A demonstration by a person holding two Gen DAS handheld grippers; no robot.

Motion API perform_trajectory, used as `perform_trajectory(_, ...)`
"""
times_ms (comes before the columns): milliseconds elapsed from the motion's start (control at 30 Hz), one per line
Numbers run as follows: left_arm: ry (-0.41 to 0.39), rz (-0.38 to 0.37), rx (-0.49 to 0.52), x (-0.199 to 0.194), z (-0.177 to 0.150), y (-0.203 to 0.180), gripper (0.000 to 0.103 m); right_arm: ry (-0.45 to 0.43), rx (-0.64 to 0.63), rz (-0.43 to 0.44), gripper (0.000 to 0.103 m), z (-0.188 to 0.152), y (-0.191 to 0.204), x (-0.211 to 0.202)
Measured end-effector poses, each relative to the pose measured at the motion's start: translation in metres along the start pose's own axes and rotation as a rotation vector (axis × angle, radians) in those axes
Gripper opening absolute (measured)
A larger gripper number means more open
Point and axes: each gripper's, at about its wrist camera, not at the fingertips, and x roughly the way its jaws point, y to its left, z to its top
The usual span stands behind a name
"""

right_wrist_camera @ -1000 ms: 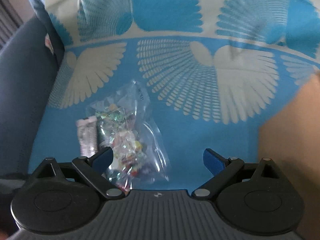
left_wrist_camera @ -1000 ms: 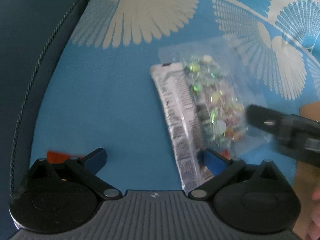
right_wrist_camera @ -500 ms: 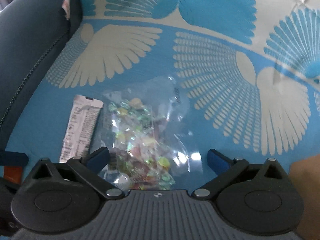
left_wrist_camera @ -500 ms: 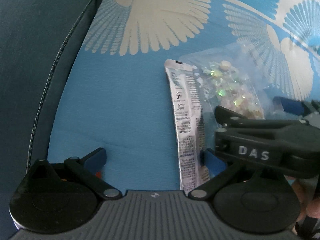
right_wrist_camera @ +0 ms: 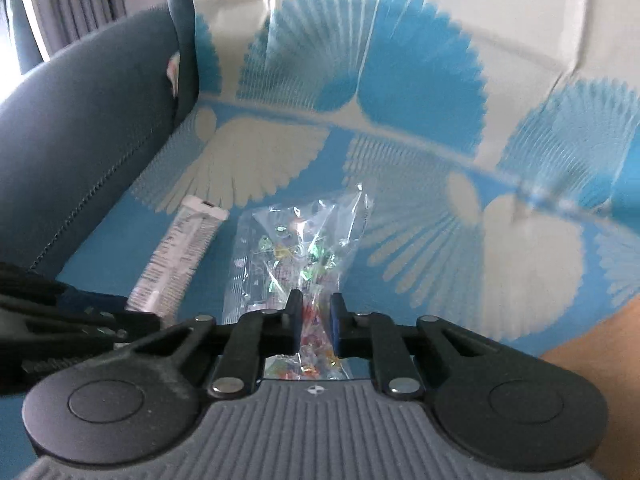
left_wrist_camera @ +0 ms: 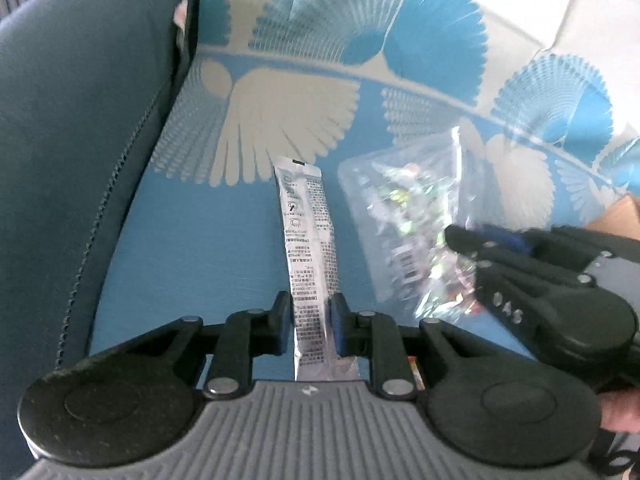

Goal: Organize snacks
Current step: 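Lift the silver strip and candy bag and carry them over the box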

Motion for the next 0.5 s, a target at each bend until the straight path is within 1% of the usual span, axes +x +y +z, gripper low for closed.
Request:
perform_trajectory(133,-0.059,0.019,0.024,-0.029,-0.005,-0.010,0.023,-0.109,-0.047,-0.048,0.015,0.001,-0.002,-0.039)
perform_trajectory(233,-0.102,-0.004,0.022,-0.055,-0.009,-0.017,0.023,-0.170,-0.045,-0.050,0.015,0.002,-0.005,-0.072)
perform_trajectory(367,-0.180,-0.011,0.046,-0.106,-0.030,-0.024,0.023,-0.248,0.000,-0.024,0.015,-0.002,-0.008,-0.131)
perform_trajectory(433,-0.215,-0.016,0.057,-0.132,-0.046,-0.026,0.023,-0.291,0.013,-0.016,0.015,-0.008,-0.004,-0.160)
perform_trajectory(500,-0.237,-0.020,0.063,-0.158,-0.064,-0.027,0.023,-0.343,0.018,-0.003,0.015,-0.017,0.000,-0.198)
